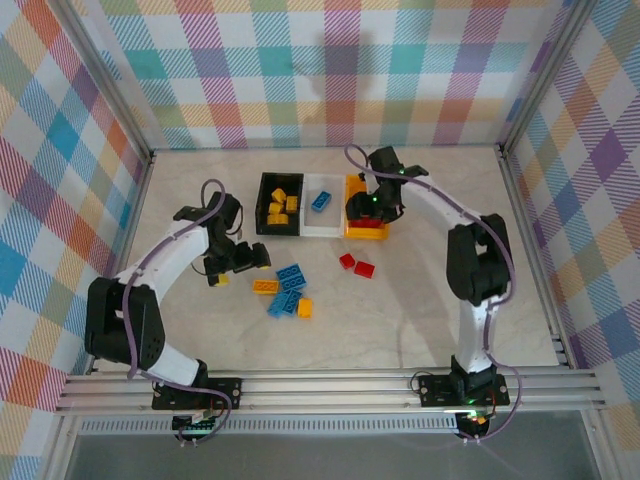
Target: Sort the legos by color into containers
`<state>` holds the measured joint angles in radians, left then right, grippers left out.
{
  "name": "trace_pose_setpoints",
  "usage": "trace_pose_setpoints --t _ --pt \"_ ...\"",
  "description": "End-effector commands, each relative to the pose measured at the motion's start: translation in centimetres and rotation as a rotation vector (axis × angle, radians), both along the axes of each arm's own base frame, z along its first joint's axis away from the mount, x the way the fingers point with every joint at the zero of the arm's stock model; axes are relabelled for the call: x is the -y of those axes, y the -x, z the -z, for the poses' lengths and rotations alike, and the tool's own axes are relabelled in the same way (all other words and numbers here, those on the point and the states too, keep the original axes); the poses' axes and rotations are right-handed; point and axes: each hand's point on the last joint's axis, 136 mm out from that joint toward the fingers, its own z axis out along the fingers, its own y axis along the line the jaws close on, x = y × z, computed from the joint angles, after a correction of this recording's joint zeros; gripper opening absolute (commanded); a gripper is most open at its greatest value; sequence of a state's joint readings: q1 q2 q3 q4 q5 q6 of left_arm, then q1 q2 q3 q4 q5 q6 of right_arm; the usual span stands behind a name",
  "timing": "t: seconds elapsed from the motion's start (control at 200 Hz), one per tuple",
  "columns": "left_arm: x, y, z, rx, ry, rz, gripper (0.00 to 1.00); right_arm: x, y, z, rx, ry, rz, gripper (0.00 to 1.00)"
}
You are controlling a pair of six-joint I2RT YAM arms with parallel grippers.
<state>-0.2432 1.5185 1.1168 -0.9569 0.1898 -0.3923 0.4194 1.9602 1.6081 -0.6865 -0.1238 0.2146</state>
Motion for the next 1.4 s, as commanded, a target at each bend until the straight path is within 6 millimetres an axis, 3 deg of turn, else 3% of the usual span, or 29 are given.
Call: trace_pose_setpoints --t 0.0,0.18,0.43,0.895,1.085,1.275,1.395 --pt "0.8 -0.3 1.4 -0.005 -0.015 0.066 0.97 -1.4 4.1 -2.3 -0.009 -0.035 -0.054 0.64" --pt "2.9 -1.4 3.6 -0.031 -0.035 0.185 0.96 -1.8 8.7 -1.2 -0.065 -0.026 -0.073 0.64" --pt "3.2 -2.4 5.8 -0.081 -0.065 0.235 0.94 -0.6 10.6 -1.1 -0.075 -0.027 -0.054 0.65" --pt "3.5 -0.3 7.8 -0.157 -0.057 0.256 0.85 -0.7 10.7 0.1 -0.095 -0.025 -0.055 0.65" --pt "3.1 1.0 7.3 -0.155 -0.050 0.246 0.84 -0.8 10.8 0.5 -0.107 -0.029 -0.053 0.65" --pt "2.9 1.1 7.4 -0.154 -0.061 0.231 0.83 -0.7 11.3 0.9 -0.120 -0.038 -0.041 0.65" --pt "3.0 0.8 8.1 -0.162 -0.062 0.228 0.77 -0.5 11.5 0.8 -0.116 -0.040 -0.034 0.65"
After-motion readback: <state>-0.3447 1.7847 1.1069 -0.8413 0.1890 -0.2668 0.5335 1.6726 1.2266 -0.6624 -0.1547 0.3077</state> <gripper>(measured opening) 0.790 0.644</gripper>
